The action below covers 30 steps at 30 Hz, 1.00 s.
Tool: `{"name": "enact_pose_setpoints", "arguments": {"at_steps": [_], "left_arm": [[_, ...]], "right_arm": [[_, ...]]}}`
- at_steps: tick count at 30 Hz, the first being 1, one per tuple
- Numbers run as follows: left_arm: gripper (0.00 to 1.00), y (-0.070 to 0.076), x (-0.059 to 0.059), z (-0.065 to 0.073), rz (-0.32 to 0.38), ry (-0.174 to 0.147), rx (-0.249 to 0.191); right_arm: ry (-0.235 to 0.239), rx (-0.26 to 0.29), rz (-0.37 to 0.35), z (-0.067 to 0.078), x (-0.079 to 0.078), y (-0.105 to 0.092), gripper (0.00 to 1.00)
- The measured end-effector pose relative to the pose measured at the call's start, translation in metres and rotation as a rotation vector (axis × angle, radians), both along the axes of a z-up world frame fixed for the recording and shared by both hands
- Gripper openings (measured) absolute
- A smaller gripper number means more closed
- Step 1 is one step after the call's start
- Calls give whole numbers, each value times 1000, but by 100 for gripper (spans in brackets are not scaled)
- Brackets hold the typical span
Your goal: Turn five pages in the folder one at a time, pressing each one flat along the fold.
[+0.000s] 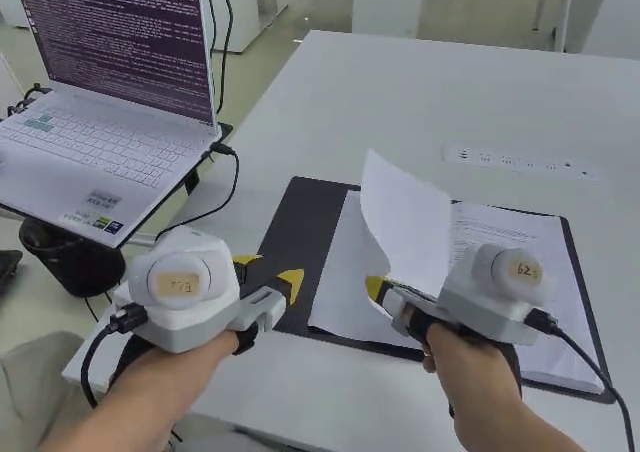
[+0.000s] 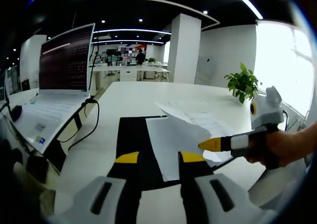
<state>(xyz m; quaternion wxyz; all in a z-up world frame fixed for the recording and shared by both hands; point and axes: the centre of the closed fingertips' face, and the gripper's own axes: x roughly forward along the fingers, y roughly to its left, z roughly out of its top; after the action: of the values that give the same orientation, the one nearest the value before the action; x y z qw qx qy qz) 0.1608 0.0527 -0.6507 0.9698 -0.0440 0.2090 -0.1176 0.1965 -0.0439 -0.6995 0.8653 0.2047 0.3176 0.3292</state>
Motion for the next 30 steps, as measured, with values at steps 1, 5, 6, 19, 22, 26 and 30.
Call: {"name": "enact_pose_setpoints", "arguments": {"at_steps": [1, 5, 6, 19, 22, 26, 30], "left_arm": [[28, 1, -1, 0, 4, 1, -3], [28, 6, -5, 2, 16, 2, -12], [28, 9, -7, 2, 21, 5, -19], [28, 18, -15, -10, 41, 46, -21], [28, 18, -16, -14, 42, 56, -20], [28, 18, -16, -18, 39, 68, -17], [28, 18, -16, -24, 37, 80, -16]], "right_arm": [[6, -10, 10, -5, 0, 3, 0], [24, -48, 42, -21, 0, 13, 0], [33, -61, 52, -27, 0, 16, 0], [79, -172, 111, -72, 1, 30, 0], [83, -190, 119, -76, -2, 32, 0], [90, -212, 128, -87, 1, 33, 0], [98, -226, 136, -99, 5, 32, 0]]}}
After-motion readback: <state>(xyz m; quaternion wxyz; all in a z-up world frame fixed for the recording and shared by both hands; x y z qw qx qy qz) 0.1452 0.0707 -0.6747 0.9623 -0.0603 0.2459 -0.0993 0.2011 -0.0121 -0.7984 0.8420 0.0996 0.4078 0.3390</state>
